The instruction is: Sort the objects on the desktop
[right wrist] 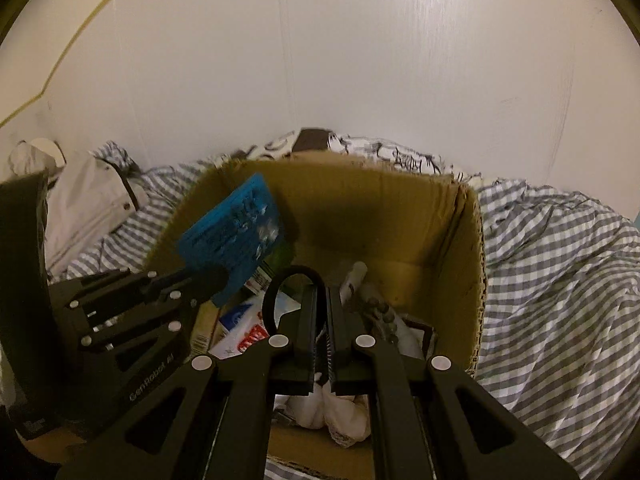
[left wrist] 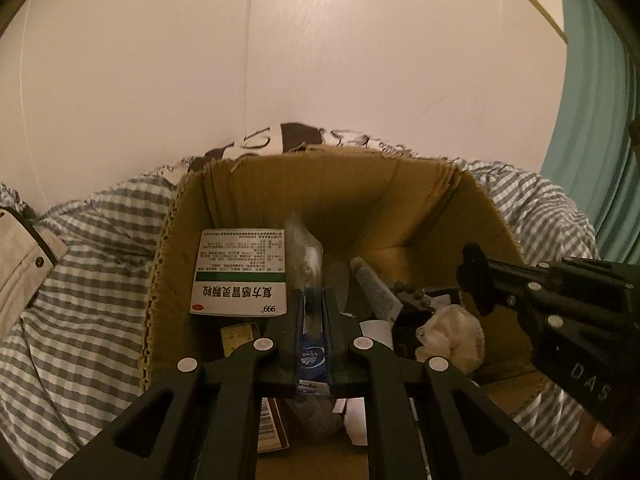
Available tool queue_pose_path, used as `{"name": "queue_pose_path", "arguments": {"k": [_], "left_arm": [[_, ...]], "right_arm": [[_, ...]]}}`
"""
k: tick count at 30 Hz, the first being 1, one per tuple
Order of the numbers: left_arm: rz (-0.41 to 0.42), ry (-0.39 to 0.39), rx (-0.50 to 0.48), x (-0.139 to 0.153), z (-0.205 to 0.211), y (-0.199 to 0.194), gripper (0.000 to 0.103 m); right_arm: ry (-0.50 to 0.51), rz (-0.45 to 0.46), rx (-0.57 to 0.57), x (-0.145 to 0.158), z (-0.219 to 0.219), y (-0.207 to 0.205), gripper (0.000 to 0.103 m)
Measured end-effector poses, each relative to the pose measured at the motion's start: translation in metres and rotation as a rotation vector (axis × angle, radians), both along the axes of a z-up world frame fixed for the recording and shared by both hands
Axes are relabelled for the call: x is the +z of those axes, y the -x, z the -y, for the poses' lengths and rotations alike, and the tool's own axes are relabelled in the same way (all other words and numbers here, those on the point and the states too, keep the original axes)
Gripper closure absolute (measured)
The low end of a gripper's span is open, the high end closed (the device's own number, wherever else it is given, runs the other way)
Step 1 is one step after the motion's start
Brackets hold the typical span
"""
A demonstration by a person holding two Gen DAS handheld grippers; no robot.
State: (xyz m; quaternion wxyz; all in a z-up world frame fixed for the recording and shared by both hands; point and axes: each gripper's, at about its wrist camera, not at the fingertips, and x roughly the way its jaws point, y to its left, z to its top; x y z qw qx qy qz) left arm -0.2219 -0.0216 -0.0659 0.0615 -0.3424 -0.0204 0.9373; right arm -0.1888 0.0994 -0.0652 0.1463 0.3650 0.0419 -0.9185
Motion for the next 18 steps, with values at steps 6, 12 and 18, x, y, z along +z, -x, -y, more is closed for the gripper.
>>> {"name": "queue_pose_path", "arguments": {"k": [6, 12, 18], "left_arm": [[-0.054, 0.044, 0.01, 0.011, 0.001, -0.01, 0.047], [-0.072, 0.05, 0.018, 0.025, 0.004, -0.016, 0.045], [-0.109, 0.048, 0.034, 0.042, 0.008, -0.032, 0.033]], "right_arm": [[0.014, -0.006, -0.039, 0.004, -0.012, 0.004, 0.055], [0.015, -0.02, -0.067, 0.018, -0.02, 0.0, 0.03], [0.027, -0.044, -0.067, 0.033, -0.026, -0.012, 0.016]]}}
